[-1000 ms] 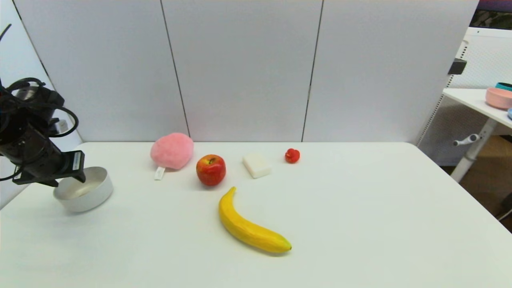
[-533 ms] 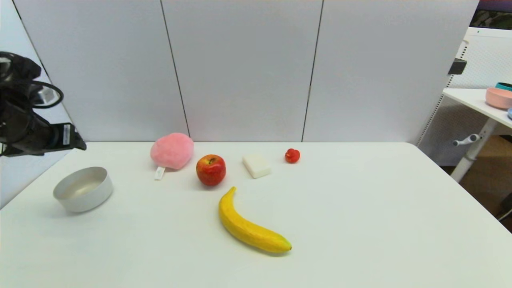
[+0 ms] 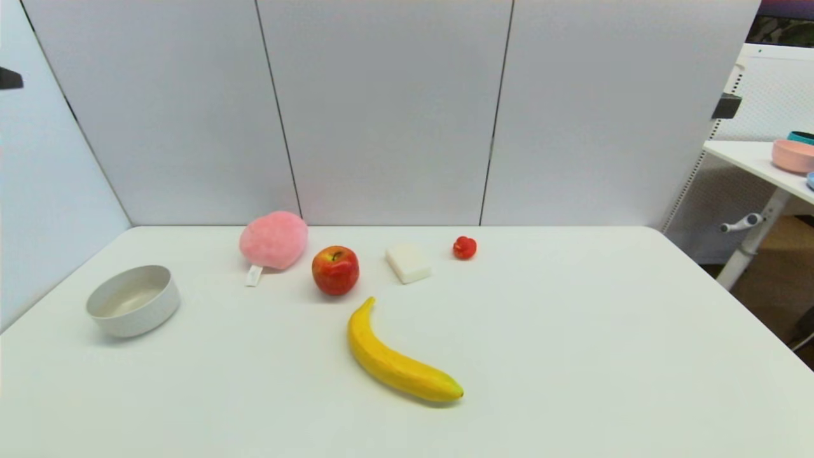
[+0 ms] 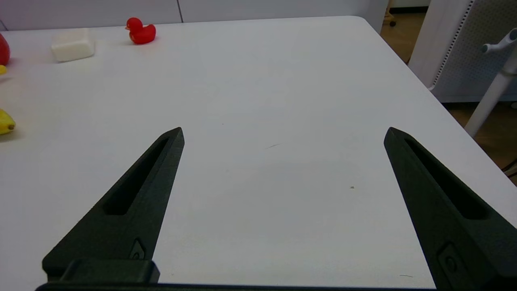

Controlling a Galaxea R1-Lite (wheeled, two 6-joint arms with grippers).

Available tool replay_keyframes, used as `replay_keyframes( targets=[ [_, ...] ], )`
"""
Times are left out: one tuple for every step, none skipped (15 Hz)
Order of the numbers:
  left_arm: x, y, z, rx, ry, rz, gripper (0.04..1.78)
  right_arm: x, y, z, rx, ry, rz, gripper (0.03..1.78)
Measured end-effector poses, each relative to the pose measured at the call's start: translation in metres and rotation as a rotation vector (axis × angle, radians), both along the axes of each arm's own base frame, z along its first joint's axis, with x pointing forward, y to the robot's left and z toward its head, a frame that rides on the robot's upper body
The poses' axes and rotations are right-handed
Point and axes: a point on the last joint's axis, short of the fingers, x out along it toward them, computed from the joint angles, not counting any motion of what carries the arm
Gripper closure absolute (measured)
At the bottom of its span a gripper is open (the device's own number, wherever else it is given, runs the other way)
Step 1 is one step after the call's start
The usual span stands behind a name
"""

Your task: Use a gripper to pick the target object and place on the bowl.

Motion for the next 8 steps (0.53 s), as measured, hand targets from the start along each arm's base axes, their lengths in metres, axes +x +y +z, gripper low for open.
replay_keyframes(
  targets=[
    [-0.022, -0.009, 0.001, -0.001, -0.025, -0.072, 0.22, 0.000, 0.000, 0.000, 0.000, 0.000, 0.000, 0.10],
    [-0.041, -0.018, -0.005, -0.002, -0.029, -0.138, 0.20, 0.000, 0.000, 0.000, 0.000, 0.000, 0.000, 0.10],
    [-0.058, -0.024, -0.014, -0.001, -0.022, -0.186, 0.19, 0.000, 0.000, 0.000, 0.000, 0.000, 0.000, 0.10],
    [-0.072, -0.028, -0.029, 0.004, -0.001, -0.209, 0.18, 0.000, 0.000, 0.000, 0.000, 0.000, 0.000, 0.10],
    [-0.084, -0.029, -0.044, 0.009, 0.016, -0.213, 0.17, 0.000, 0.000, 0.000, 0.000, 0.000, 0.000, 0.10],
    [-0.095, -0.029, -0.060, 0.014, 0.026, -0.215, 0.17, 0.000, 0.000, 0.000, 0.000, 0.000, 0.000, 0.10],
    [-0.103, -0.029, -0.078, 0.016, 0.030, -0.222, 0.16, 0.000, 0.000, 0.000, 0.000, 0.000, 0.000, 0.10],
    [-0.107, -0.029, -0.095, 0.014, 0.025, -0.236, 0.15, 0.000, 0.000, 0.000, 0.000, 0.000, 0.000, 0.10]
  ],
)
